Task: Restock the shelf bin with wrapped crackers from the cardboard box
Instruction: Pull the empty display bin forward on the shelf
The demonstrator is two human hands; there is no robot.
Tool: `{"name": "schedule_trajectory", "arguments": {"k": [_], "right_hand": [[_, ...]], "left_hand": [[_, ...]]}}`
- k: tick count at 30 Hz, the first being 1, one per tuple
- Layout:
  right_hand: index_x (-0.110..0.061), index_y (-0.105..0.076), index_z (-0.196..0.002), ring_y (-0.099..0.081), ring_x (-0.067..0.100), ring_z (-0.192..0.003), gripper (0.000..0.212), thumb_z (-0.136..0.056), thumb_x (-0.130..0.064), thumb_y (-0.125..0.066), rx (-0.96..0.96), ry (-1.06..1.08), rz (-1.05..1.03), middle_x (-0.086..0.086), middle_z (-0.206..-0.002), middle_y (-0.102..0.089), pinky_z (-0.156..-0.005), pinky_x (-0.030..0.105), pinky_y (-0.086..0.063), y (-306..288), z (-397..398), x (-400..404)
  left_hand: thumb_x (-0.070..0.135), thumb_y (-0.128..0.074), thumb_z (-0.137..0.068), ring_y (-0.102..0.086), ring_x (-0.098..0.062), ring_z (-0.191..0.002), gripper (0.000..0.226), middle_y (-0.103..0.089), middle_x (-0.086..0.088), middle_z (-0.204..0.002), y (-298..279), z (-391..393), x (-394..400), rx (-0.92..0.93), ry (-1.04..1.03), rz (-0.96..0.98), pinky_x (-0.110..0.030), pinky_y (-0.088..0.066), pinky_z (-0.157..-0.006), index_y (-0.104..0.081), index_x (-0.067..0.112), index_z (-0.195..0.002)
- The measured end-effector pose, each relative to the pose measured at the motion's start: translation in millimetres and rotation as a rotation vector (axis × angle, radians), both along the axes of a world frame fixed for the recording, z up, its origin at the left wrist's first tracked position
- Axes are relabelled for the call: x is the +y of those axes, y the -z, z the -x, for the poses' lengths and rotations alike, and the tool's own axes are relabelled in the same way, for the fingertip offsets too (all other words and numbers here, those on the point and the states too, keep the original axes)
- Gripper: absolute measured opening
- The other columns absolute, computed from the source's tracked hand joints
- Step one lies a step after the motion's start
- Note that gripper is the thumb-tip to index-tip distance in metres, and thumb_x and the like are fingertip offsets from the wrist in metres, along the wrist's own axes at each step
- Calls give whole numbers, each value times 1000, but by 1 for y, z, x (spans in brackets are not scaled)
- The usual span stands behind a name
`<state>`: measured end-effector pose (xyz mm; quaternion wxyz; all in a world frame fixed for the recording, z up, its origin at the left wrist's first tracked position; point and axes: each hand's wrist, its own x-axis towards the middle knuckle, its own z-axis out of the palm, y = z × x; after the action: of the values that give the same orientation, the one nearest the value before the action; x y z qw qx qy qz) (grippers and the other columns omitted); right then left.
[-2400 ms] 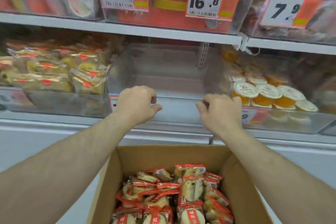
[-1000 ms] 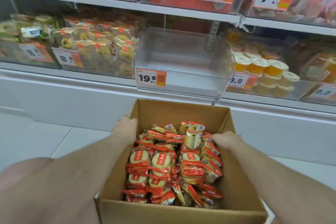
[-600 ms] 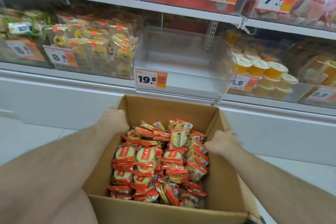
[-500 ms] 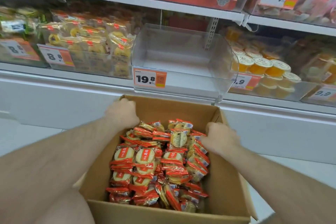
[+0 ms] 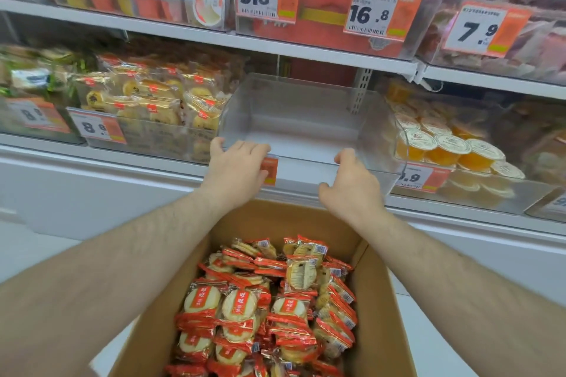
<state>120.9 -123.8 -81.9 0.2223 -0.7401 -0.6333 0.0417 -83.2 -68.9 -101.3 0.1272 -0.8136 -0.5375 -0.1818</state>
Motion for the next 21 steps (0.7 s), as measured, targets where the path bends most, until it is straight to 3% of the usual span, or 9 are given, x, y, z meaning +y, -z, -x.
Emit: {"name": "schedule_trajectory", "arguments": {"k": [3,8,12,15,17,18,21], "right_hand": [[-17,-38,-124,-55,34,-106,46,-86,-31,-61,86,10,-33,8,-127,-51,-80,38,-44,-9,1,-8],[-21,-37,-126,-56,32,-107,49,-86,-34,-62,46,-35,-14,4,-128,-49,-84,39,-47,-8,1,-42],[-20,-35,-134,-55,31,-110,59,-85,-34,-63,-10,-81,4,4,-137,-41,-84,36,-45,-2,6,-52],[-13,-48,-126,-57,22,-80,49,-81,-29,-63,-127,-191,-255,4,-128,-43,-65,30,-46,6,7,-66],[-12,-57,-100,-53,20,-65,29,-76,-28,-59,-266,-383,-441,6,-100,-56,-56,27,-41,24,10,-74],[-14,-55,-90,-54,21,-64,21,-75,-29,-57,-317,-470,-376,3,-86,-56,-55,28,-42,38,11,-75],[-21,-51,-87,-60,25,-80,12,-82,-31,-55,-289,-450,368,0,-85,-60,-63,32,-48,79,9,-57]], "left_hand": [[32,-60,-92,-51,-20,-117,29,-63,5,-120,-15,-3,1,-65,-9,-19,-44,-16,-103,-57,23,-119],[32,-61,-91,-54,-20,-112,26,-65,5,-115,-12,7,-28,-40,41,-36,-40,-18,-96,-58,24,-115],[34,-60,-90,-52,-21,-115,31,-63,3,-119,-10,10,-37,-54,38,6,-42,-19,-100,-57,24,-119],[35,-67,-79,-49,-26,-118,50,-58,-3,-123,-11,10,-44,-30,73,-51,-50,-20,-107,-56,20,-126],[30,-68,-70,-53,-30,-110,52,-60,-6,-117,-7,11,-52,-51,221,-225,-50,-29,-101,-61,15,-119],[27,-65,-69,-54,-29,-105,47,-62,-6,-112,-4,11,-58,-55,333,-291,-47,-33,-96,-63,13,-114],[24,-61,-72,-57,-26,-95,35,-65,-3,-101,17,12,-71,2,568,-201,-40,-39,-85,-65,14,-105]]}}
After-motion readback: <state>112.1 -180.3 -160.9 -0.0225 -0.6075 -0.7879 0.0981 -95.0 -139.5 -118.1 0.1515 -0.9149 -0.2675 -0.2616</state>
